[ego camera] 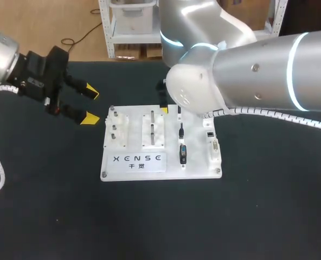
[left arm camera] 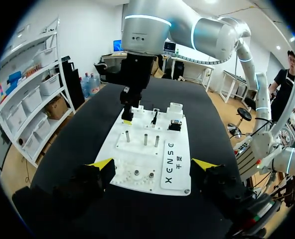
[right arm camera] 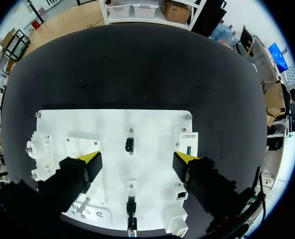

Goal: Insert the USB connector, Ethernet cable, and multi-pin plug into their matching sockets one by one.

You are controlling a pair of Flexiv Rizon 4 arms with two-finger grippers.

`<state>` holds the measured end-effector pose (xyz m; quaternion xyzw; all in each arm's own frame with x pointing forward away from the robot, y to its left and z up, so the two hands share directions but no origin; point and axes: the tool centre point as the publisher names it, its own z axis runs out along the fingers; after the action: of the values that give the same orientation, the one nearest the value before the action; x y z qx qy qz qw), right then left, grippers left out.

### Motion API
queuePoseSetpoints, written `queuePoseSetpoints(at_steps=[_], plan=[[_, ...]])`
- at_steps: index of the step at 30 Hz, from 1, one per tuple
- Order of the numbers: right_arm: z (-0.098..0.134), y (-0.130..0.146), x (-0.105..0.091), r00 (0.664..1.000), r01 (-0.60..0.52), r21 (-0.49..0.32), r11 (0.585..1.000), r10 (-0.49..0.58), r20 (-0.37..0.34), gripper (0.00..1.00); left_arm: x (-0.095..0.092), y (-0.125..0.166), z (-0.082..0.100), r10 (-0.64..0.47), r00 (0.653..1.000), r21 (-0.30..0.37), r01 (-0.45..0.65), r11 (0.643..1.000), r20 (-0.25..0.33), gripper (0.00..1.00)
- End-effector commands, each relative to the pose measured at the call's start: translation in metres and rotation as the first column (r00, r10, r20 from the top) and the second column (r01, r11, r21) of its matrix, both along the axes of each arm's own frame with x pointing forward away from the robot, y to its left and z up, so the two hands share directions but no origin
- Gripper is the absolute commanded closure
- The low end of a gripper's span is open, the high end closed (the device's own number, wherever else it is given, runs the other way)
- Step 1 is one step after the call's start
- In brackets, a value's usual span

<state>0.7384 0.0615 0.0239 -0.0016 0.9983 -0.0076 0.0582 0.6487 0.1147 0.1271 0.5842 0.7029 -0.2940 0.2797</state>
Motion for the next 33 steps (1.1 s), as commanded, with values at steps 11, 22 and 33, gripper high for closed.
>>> queuePoseSetpoints(at_steps=[11, 22, 33], plan=[[-0.005, 0.005, 0.008, 0.999, 0.035, 0.023, 0.999, -0.034, -0.024, 0.64, 0.0, 0.001, -0.001, -0.001, 1.0, -0.003, 0.001, 1.0, 0.003, 0.0], [-0.006, 0.009, 0.013, 0.998, 0.039, 0.023, 0.999, -0.039, -0.039, 0.82, 0.0, 0.001, -0.001, -0.001, 1.0, -0.003, 0.001, 1.0, 0.003, 0.0], [0.003, 0.008, 0.008, 1.0, 0.004, 0.031, 1.0, -0.005, 0.004, 1.0, 0.0, 0.001, -0.001, -0.001, 1.0, -0.003, 0.001, 1.0, 0.003, 0.0]])
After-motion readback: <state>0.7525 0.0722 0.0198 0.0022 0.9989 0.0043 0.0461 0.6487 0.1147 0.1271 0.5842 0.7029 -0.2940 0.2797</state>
